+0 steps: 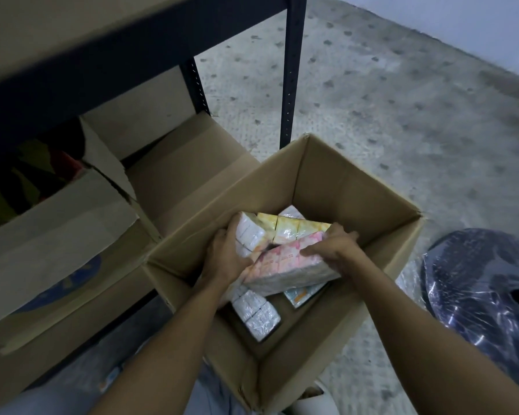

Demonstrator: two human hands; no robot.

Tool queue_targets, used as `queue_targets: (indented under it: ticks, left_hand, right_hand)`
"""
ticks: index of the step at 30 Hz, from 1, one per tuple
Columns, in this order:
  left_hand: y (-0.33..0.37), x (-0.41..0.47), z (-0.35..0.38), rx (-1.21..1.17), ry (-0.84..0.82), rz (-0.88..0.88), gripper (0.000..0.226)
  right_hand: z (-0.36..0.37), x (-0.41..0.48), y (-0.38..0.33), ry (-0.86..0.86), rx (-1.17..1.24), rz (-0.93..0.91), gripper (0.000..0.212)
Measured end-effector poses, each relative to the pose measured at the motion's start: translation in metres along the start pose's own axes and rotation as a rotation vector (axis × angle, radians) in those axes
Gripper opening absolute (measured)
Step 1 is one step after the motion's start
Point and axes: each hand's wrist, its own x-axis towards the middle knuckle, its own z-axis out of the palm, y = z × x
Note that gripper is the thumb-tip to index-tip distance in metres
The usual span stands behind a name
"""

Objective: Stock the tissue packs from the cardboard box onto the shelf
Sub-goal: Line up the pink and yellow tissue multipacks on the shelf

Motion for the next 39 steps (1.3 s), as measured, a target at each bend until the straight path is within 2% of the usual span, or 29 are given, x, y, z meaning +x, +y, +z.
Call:
queue_targets:
  ticks: [3,6,14,21,25,31,39]
  left_hand:
    - [0.007,-0.005,-0.009,-0.015,0.014,0.023,0.106]
    - [0.015,-0.009,-0.023,-0.041,0.023,0.054,0.108]
    - [0.042,-0.032,-0.074,-0.100,0.039,0.133,0.110]
    - [0.085,-0.064,-0.138,-0.006,0.072,0.244,0.115]
    - [0.113,-0.096,-0.181,0.033,0.086,0.312,0.114]
    - [0.153,-0.156,-0.253,0.119,0.175,0.392,0.116]
    - [0.175,-0.240,-0.358,0.140,0.330,0.462,0.097]
  right_hand:
    - [0.002,-0.012,0.000,0.040,0.133,-0.031,0.073]
    - [0.007,-0.023,-0.001,0.085,0.212,-0.037,0.066]
    - [-0.013,-0.071,-0.025,0.240,0.079,-0.176,0.062]
    - [-0.059,-0.143,-0.050,0.427,-0.058,-0.302,0.073]
    - [-0.086,-0.186,-0.058,0.570,-0.041,-0.420,0.075]
    - [-0.114,-0.259,-0.072,0.810,0.068,-0.634,0.066]
    - [-0.134,-0.359,-0.102,0.993,0.236,-0.853,0.066]
